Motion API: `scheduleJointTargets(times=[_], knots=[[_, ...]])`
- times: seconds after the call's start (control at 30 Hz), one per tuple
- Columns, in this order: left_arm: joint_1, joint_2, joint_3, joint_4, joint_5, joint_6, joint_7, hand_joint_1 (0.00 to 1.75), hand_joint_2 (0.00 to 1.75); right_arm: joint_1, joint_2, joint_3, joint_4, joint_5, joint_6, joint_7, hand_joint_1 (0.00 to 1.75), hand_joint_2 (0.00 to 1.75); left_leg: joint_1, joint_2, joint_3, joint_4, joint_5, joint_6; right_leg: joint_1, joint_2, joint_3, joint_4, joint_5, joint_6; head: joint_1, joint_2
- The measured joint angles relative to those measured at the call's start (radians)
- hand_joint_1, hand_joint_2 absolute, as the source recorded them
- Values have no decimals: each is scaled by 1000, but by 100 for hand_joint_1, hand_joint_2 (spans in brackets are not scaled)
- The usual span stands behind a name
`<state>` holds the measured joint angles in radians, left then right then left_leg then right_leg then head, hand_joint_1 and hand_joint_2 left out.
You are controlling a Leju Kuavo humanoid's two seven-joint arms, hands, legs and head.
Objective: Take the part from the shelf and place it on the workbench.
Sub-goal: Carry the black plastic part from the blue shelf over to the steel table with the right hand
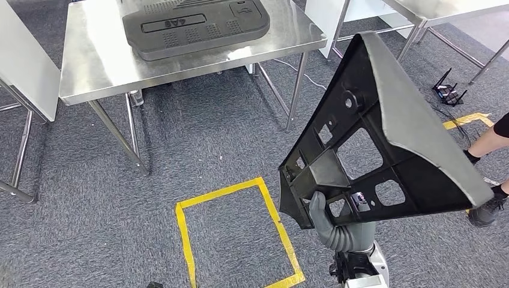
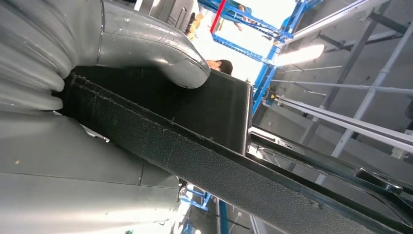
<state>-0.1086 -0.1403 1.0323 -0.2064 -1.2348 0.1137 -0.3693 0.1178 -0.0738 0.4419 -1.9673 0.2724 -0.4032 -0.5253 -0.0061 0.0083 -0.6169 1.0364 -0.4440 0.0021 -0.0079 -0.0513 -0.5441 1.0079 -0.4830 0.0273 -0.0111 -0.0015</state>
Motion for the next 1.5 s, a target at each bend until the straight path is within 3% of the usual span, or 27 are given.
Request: scheduleJointTargets(times=[0.77, 1.5], knots=[[0, 0, 0, 0, 4, 14, -19, 0, 175, 0, 10, -13, 2, 11, -34, 77, 175, 175, 1, 0, 0, 0, 3, 5, 1, 0, 0, 0, 2, 3, 0, 0], [3, 1, 0, 0, 2, 18, 19, 0, 175, 0, 10, -14, 3, -14, -33, 95, 175, 175, 1, 0, 0, 0, 3, 5, 1, 0, 0, 0, 2, 3, 0, 0]])
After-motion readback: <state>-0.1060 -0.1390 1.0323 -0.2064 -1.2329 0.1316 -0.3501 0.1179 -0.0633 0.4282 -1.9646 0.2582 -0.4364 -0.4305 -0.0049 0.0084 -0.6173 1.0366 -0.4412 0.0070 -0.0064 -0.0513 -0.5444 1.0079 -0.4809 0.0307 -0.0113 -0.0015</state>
